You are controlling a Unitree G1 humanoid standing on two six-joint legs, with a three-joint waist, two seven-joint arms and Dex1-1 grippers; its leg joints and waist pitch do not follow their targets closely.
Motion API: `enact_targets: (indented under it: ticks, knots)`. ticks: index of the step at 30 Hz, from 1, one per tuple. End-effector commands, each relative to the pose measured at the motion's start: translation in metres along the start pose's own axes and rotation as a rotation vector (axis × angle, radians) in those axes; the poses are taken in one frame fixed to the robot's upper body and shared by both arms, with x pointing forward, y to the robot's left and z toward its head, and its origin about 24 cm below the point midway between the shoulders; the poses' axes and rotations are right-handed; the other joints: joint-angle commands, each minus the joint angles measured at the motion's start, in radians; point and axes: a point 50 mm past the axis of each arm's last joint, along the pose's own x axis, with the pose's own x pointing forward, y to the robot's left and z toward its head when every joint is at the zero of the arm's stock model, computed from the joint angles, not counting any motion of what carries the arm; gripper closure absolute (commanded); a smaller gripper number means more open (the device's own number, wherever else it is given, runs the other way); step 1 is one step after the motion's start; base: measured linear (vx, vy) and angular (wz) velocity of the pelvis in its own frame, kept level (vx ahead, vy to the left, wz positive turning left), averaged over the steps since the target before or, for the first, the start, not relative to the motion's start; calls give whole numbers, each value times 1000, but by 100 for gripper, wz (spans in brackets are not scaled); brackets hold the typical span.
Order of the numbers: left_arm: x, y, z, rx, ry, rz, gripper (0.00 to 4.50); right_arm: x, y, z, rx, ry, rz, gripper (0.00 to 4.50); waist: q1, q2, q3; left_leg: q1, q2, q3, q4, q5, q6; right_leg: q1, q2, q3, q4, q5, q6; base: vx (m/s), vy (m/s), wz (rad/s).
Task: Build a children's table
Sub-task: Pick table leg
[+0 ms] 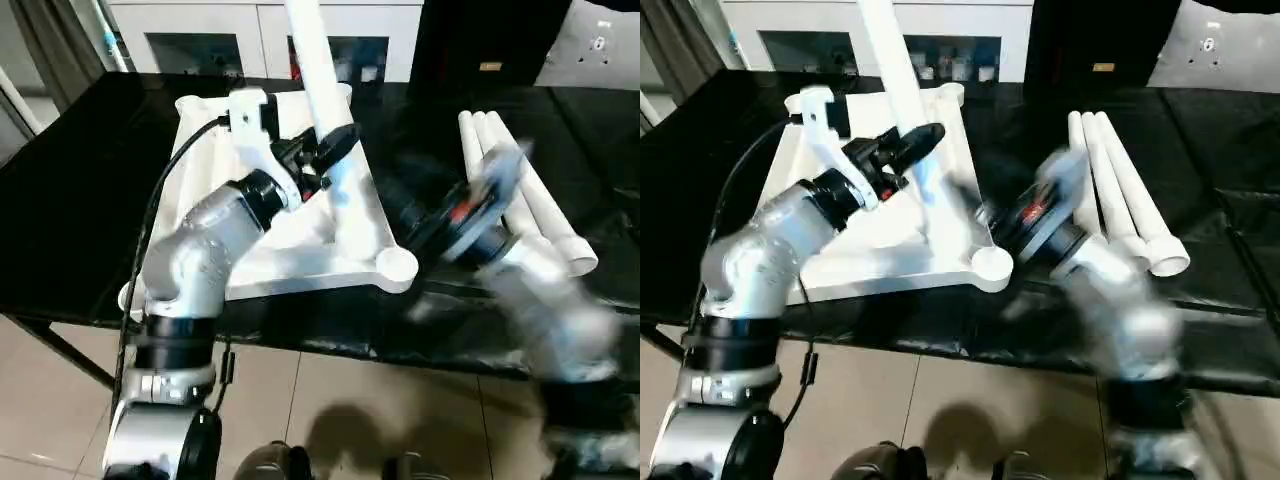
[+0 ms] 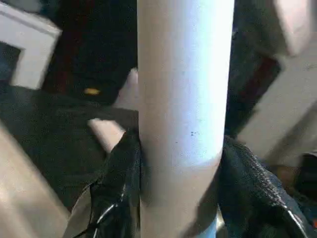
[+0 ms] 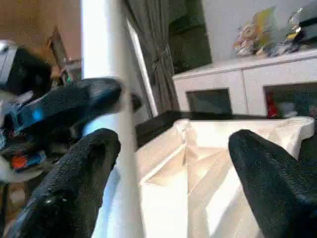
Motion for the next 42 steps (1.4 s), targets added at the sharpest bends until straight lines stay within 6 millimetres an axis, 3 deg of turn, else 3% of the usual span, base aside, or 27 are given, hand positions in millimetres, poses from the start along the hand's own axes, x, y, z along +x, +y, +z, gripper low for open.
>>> enact_targets:
  ticks: [1, 4, 7, 13, 19, 21, 22, 25, 29, 32, 42]
  knots:
    - [-1, -3, 7, -44, -3, -66, 263, 0, 4, 2, 42, 36, 53, 29, -2, -24, -88, 44, 108, -58, -83, -241, 33, 33, -99, 45, -79, -271, -198, 0, 0, 0]
    - [-1, -5, 9, -45, 16, -110, 263, -1, 3, 2, 40, 70, 65, 19, -3, -29, -90, 39, 105, -56, -81, -204, 52, 36, -100, 45, -78, -248, -200, 0, 0, 0]
    - [-1, -8, 10, -19, 46, -160, 263, -2, 4, 4, 48, 95, 97, 19, -1, -30, -89, 41, 107, -55, -80, -188, 66, 34, -99, 45, -81, -268, -194, 0, 0, 0]
    - [-1, -23, 8, 170, 163, -368, 263, -10, 13, 2, 2, 256, 300, 19, 3, -34, -84, 45, 115, -57, -87, -211, 59, 34, -100, 46, -85, -303, -171, 0, 0, 0]
    - [-2, -37, 8, 244, 191, -558, 263, -10, 16, 5, -14, 331, 426, 19, 0, -39, -79, 42, 116, -55, -87, -223, 50, 36, -108, 49, -83, -304, -200, 0, 0, 0]
    - [-1, -38, 9, 246, 192, -577, 263, -9, 17, 6, -10, 336, 445, 19, -1, -39, -78, 44, 116, -55, -86, -226, 46, 34, -107, 49, -82, -312, -202, 0, 0, 0]
    - [0, -39, 10, 242, 189, -597, 263, -9, 18, 7, -7, 349, 478, 19, -2, -44, -78, 44, 116, -54, -86, -227, 47, 34, -107, 49, -83, -313, -204, 0, 0, 0]
    - [0, -42, 12, 224, 179, -642, 263, -10, 21, 8, -6, 382, 540, 19, 1, -41, -79, 46, 117, -53, -85, -221, 46, 33, -108, 49, -81, -307, -210, 0, 0, 0]
    - [1, -43, 14, 187, 173, -686, 263, -10, 21, 10, -6, 398, 580, 19, 1, -44, -75, 43, 117, -53, -86, -225, 48, 34, -108, 47, -79, -302, -220, 0, 0, 0]
    - [3, -43, 17, 111, 140, -705, 263, -8, 23, 14, 13, 398, 630, 19, 0, -50, -79, 42, 113, -49, -81, -206, 61, 36, -111, 45, -76, -281, -235, 0, 0, 0]
    - [5, -42, 13, 100, 175, -725, 263, -6, 26, 14, 9, 417, 690, 19, 5, -52, -81, 45, 120, -47, -84, -200, 60, 35, -112, 46, -76, -273, -237, 0, 0, 0]
